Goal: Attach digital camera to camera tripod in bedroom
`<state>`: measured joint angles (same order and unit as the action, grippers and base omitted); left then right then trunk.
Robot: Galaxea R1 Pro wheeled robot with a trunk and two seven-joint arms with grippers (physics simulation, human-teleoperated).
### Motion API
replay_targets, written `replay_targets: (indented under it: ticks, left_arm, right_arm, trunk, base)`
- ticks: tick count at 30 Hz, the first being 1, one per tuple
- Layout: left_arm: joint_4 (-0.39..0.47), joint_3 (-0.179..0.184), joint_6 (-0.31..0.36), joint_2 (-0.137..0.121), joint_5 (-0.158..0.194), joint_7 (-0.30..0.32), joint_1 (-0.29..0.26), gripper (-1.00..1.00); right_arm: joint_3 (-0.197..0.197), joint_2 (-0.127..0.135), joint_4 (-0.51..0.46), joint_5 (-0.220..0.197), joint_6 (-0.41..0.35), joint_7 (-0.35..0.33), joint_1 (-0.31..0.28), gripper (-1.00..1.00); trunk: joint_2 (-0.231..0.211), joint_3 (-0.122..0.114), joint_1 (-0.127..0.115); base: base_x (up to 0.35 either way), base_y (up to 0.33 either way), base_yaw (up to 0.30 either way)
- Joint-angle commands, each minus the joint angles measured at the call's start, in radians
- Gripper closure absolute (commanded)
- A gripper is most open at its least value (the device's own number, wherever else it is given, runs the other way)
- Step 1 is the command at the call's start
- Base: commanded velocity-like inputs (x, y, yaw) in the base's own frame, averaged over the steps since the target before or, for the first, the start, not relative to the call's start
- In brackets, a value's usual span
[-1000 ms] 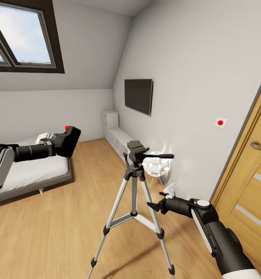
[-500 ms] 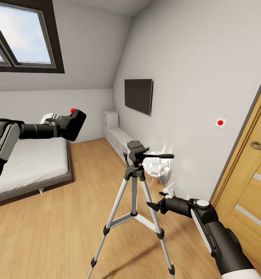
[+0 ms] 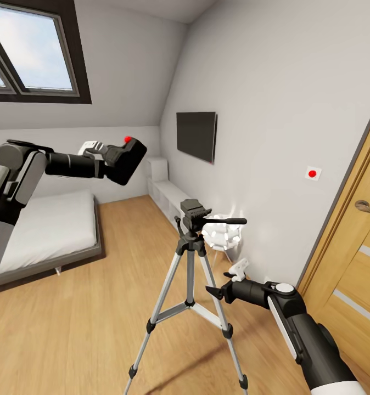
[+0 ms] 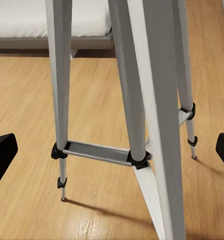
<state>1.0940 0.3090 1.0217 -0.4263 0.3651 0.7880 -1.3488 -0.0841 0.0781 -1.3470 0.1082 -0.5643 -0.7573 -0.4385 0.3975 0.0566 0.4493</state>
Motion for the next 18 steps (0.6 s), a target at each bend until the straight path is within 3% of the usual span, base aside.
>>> replay_targets:
  ticks: [1, 5, 11, 16, 17, 18]
  left_arm:
    - [0.0, 0.004, 0.001, 0.002, -0.004, 0.004, -0.005, 1.0]
    - [-0.001, 0.028, 0.002, 0.02, -0.005, 0.007, -0.028, 1.0]
    - [0.0, 0.104, 0.002, 0.084, -0.005, 0.01, -0.075, 1.0]
    - [0.0, 0.123, 0.003, 0.118, -0.004, 0.015, -0.095, 1.0]
    - [0.0, 0.128, 0.006, 0.146, -0.004, 0.017, -0.108, 1.0]
    - [0.0, 0.128, 0.008, 0.157, -0.004, 0.017, -0.113, 1.0]
  right_arm:
    - [0.0, 0.0, -0.002, 0.01, -0.002, -0.007, -0.001, -1.0]
    - [0.0, 0.0, -0.001, 0.01, -0.002, -0.007, -0.001, -1.0]
    - [0.0, 0.0, 0.0, 0.011, -0.002, -0.006, -0.001, -1.0]
    - [0.0, 0.0, 0.001, 0.011, -0.002, -0.007, -0.001, -1.0]
    - [0.0, -0.001, 0.002, 0.011, -0.002, -0.006, -0.002, -1.0]
    - [0.0, -0.001, 0.002, 0.011, -0.002, -0.006, -0.002, -1.0]
  trunk:
    - [0.002, 0.002, 0.001]
    - [0.002, 0.002, 0.001]
    - [0.002, 0.002, 0.001]
    - [0.002, 0.002, 0.001]
    - [0.002, 0.002, 0.001]
    - [0.002, 0.002, 0.001]
  base:
    - [0.0, 0.0, 0.0]
    - [0.0, 0.0, 0.0]
    - [0.0, 0.0, 0.0]
    - [0.0, 0.0, 0.0]
    - [0.0, 0.0, 0.0]
    - [0.0, 0.0, 0.0]
